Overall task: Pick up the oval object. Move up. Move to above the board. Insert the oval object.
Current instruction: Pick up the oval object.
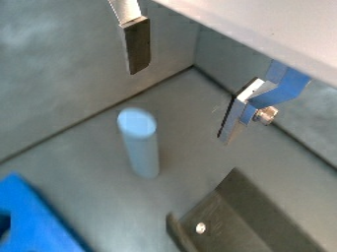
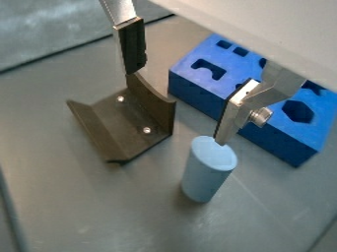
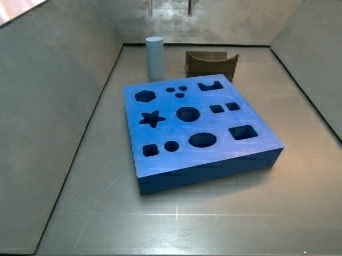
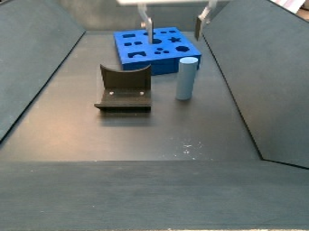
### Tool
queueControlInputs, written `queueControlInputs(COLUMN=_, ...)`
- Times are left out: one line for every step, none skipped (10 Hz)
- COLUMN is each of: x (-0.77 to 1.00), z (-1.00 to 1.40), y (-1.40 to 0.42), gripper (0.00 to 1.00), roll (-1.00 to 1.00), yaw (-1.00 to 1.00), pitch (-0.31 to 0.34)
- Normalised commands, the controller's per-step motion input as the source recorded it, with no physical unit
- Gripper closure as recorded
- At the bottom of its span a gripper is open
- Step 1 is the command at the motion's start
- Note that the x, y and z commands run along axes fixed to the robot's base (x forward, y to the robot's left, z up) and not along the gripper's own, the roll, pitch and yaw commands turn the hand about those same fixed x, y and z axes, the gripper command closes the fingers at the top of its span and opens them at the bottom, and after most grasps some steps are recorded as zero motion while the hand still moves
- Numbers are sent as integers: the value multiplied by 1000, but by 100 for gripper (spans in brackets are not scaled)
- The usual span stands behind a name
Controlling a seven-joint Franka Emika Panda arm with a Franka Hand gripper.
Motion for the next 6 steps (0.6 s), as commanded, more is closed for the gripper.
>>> queueControlInputs(x=0, z=-711, y=-457, gripper=0, roll=0, yaw=611, pitch=0)
queueControlInputs(x=-131, z=-543, y=-291, gripper=0, roll=-70, yaw=531, pitch=-163)
queueControlInputs(x=-54, z=-86, y=-194, gripper=0, roll=0, yaw=157, pitch=-100)
queueControlInputs(x=-17, z=-126, y=-100, gripper=0, roll=0, yaw=186, pitch=-53)
queueControlInputs(x=-351, z=-323, y=-109, gripper=0, roll=49, yaw=100, pitch=-109)
queueControlInputs(x=-606, z=-600, y=-11, gripper=0, roll=53, yaw=51, pitch=-174)
